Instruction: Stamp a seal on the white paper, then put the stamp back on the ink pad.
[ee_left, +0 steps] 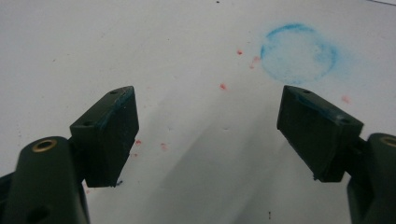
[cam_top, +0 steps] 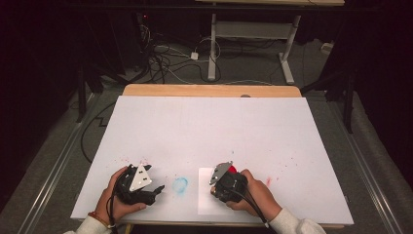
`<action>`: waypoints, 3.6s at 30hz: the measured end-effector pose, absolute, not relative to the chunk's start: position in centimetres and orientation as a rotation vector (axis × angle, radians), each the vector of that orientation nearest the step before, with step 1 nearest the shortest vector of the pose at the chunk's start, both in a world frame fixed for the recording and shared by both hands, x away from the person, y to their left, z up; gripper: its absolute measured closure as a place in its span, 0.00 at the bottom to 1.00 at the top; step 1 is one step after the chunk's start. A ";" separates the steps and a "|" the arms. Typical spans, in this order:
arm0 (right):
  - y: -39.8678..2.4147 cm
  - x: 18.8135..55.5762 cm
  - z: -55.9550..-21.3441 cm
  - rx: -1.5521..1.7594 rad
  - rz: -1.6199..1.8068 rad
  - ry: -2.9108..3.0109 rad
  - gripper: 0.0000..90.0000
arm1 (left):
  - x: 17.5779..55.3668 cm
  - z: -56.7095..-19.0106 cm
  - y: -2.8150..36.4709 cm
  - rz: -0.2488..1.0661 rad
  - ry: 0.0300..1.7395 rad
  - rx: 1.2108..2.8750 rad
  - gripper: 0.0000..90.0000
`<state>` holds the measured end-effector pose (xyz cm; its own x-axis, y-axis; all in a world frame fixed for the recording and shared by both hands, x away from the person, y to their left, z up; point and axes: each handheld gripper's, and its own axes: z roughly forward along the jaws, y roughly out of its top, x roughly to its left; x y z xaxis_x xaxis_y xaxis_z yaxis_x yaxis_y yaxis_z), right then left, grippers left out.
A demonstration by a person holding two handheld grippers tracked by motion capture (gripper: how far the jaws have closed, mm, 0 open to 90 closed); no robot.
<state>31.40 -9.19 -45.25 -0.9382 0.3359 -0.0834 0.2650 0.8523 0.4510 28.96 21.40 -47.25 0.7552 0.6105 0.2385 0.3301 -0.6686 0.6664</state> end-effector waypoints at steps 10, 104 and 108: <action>-9.3 31.5 -45.3 0.476 0.675 2.879 0.85 | 29.0 -47.2 21.4 0.599 0.701 2.340 0.23; -12.4 35.1 -43.9 0.639 0.738 2.745 0.84 | 28.9 -47.4 21.7 0.589 0.702 2.339 0.23; -12.4 35.2 -44.0 0.646 0.741 2.749 0.84 | 28.9 -47.4 21.7 0.587 0.701 2.341 0.23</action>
